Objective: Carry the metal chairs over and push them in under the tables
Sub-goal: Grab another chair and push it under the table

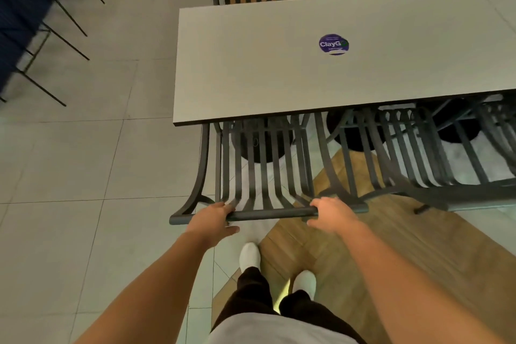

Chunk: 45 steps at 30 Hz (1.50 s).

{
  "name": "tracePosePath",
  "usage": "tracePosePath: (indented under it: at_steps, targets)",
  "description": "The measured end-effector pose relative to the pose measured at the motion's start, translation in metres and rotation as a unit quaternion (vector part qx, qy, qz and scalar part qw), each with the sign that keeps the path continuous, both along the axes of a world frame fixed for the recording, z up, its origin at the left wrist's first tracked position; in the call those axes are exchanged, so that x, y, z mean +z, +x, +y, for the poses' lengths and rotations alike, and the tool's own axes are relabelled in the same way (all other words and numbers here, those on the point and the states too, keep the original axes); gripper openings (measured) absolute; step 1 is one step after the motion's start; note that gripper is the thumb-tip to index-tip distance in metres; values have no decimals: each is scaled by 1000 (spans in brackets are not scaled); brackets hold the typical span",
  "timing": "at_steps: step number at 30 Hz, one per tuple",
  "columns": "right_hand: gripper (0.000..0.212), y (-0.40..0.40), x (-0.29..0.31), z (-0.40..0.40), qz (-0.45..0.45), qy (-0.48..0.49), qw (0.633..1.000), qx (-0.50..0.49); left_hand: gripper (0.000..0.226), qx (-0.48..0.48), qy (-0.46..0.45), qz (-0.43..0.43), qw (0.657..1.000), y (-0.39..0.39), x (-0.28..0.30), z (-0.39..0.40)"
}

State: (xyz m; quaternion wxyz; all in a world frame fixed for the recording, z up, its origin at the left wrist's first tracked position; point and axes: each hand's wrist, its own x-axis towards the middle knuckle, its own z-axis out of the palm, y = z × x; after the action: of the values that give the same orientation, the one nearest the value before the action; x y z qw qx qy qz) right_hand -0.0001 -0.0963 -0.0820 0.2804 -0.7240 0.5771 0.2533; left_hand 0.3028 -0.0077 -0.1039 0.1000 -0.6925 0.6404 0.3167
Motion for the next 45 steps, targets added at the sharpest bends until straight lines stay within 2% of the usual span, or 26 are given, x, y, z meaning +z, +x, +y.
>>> tracePosePath:
  at_steps: [9, 15, 22, 33, 45]
  targets:
    - [27, 21, -22, -6, 32, -13, 997, 65, 34, 9, 27, -112, 993, 35, -15, 2]
    - [25, 17, -22, -11, 46, -15, 993, 105, 28, 8, 32, -188, 982, 16, -19, 1]
    - [25, -16, -22, -3, 44, -6, 993, 112, 27, 4, 51, -197, 979, -15, -24, 12]
    - [44, -57, -16, -28, 36, 3, 992, 119, 22, 8, 45, -180, 983, -50, -31, 5]
    - [29, -31, -21, -68, 42, -13, 992, 121, 21, 21, 37, -192, 981, -33, -28, -34]
